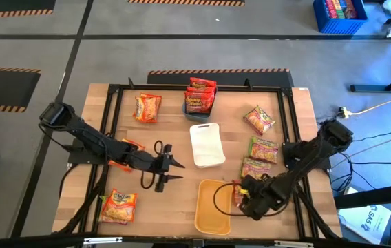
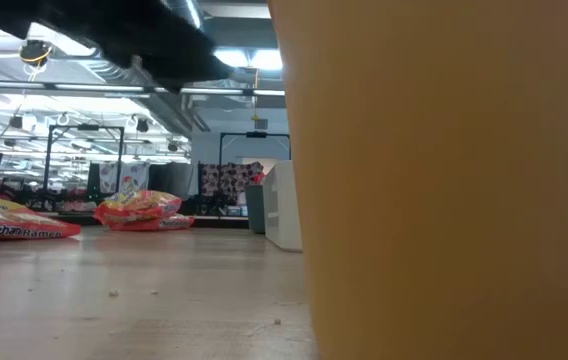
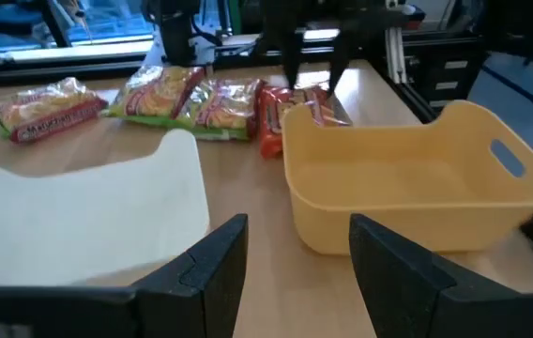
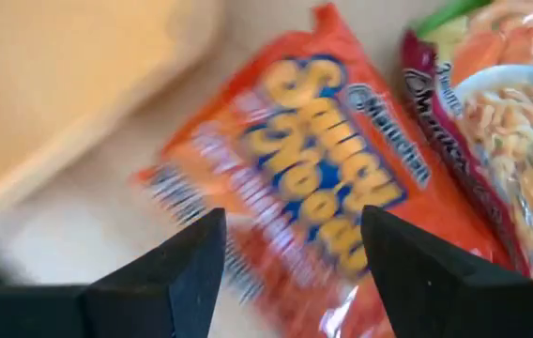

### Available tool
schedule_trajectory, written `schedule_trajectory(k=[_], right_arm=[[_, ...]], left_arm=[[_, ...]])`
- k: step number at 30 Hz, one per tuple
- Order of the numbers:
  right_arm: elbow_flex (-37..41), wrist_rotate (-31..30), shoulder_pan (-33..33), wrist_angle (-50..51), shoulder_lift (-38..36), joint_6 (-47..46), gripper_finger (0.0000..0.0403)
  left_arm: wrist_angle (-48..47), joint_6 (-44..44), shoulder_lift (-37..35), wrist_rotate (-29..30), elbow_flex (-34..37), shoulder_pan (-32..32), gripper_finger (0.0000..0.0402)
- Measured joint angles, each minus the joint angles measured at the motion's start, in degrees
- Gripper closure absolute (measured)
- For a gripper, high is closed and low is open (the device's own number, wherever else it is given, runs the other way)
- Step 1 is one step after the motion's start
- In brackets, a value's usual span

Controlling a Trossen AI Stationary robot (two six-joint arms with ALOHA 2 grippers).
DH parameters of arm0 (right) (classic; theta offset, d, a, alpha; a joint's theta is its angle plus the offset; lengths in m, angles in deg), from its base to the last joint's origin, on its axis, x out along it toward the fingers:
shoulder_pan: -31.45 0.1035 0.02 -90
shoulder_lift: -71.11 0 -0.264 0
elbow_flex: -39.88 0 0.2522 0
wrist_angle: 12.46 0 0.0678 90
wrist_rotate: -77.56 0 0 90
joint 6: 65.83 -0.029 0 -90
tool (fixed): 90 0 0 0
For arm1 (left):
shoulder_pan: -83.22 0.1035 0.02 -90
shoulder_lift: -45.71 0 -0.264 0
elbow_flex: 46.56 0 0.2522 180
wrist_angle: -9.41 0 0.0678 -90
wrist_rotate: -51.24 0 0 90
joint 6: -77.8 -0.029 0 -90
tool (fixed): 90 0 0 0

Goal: Sort Maruchan noodles
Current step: Put the red noodle pack into the blue bin

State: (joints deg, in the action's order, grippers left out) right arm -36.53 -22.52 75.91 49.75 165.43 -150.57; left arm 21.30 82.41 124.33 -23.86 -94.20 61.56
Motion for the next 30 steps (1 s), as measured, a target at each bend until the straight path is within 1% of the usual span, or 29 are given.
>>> schedule_trajectory(k=[3,6,8,12,16,18,24,30], right_arm=[[-1.5,-1.9,3.1,4.5,-2.3,-2.3,0.0169],[-0.2,-4.2,7.1,6.7,-3.5,-8.9,0.0169],[1.3,-4.4,9.4,6.2,-3.6,-14.1,0.0169],[5.4,-4.3,13.6,4.0,-3.5,-22.5,0.0169],[8.1,-4.4,17.0,3.9,-3.8,-29.0,0.0169],[9.2,-5.7,18.2,3.4,-3.8,-32.0,0.0169],[12.6,-10.1,19.7,0.3,-3.8,-34.9,0.0169],[15.2,-12.0,19.3,-2.6,-3.9,-31.8,0.0169]], left_arm=[[0.0,-0.2,4.3,-1.9,-4.2,1.8,0.0221],[-2.0,-0.1,9.5,-2.6,-10.7,3.3,0.0221],[-5.4,-0.2,12.6,-3.9,-15.2,4.3,0.0221],[-8.8,-0.2,19.4,-10.0,-23.9,6.4,0.0221],[-9.5,-0.2,25.9,-13.9,-31.2,7.9,0.0221],[-10.4,-0.2,29.3,-15.9,-35.0,8.6,0.0221],[-19.4,-0.8,37.6,-20.4,-47.1,10.2,0.0221],[-22.7,-2.6,44.7,-23.5,-55.9,11.6,0.0221]])
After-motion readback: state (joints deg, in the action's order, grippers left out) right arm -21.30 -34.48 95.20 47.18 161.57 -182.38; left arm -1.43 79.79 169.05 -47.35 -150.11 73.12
